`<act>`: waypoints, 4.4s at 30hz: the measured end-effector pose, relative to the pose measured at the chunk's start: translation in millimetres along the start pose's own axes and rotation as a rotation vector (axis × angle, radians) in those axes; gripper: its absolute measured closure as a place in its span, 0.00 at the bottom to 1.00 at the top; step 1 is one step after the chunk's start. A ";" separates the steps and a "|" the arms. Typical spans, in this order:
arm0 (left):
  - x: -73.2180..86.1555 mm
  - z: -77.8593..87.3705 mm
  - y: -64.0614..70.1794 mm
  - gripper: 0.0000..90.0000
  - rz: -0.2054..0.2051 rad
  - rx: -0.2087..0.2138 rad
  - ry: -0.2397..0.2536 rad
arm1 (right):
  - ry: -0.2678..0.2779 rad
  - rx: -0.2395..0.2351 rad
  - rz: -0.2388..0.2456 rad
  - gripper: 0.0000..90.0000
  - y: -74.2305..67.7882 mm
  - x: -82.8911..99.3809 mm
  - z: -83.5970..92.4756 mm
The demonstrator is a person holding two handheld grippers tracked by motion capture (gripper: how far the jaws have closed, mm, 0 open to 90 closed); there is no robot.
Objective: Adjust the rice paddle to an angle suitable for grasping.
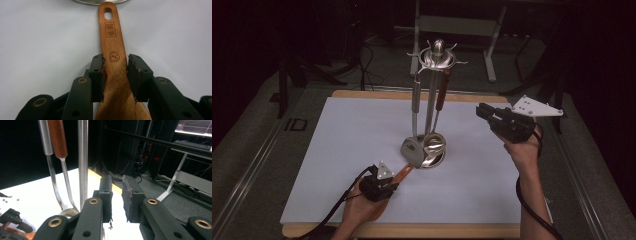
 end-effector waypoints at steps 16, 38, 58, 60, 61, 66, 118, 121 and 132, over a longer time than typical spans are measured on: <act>-28.5 -36.1 32.2 0.75 -0.096 0.105 0.029 | -0.002 -0.004 -0.003 0.87 0.3 2.3 -2.0; -53.7 -32.0 33.5 0.79 -0.104 0.136 0.140 | -0.010 0.012 -0.018 0.86 6.1 10.9 8.1; 14.7 20.2 -15.7 1.00 -0.089 0.024 0.053 | -0.016 0.014 -0.032 0.86 5.6 16.9 9.3; 18.7 19.4 -17.7 1.00 -0.083 0.022 0.043 | -0.016 0.015 -0.032 0.86 5.7 17.1 9.2; 18.9 19.8 -16.9 1.00 -0.081 0.027 0.046 | -0.016 0.015 -0.033 0.86 5.7 17.1 9.1; 19.1 19.7 -5.1 1.00 -0.090 0.068 0.057 | -0.012 0.014 -0.029 0.86 6.1 17.1 10.0; -37.5 14.2 -14.3 0.95 -0.046 -0.022 0.280 | -0.629 0.258 -0.256 0.26 -102.7 234.3 -36.5; -36.0 16.6 -20.4 0.95 -0.034 -0.037 0.285 | -0.671 0.274 -0.208 0.30 -105.4 237.8 -37.5; -29.3 19.6 -41.1 0.93 0.000 -0.078 0.275 | -0.742 0.245 -0.196 0.58 -90.9 233.7 -26.3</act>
Point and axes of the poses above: each handheld gripper's, and its own axes: z roughly backward along the jaws, x roughly out of its underside, y roughly to its right, the point moved 9 cm from there along -z, roughly forward along the jaws, and after that the axes turned 12 degrees about y, right-handed, at the moved point
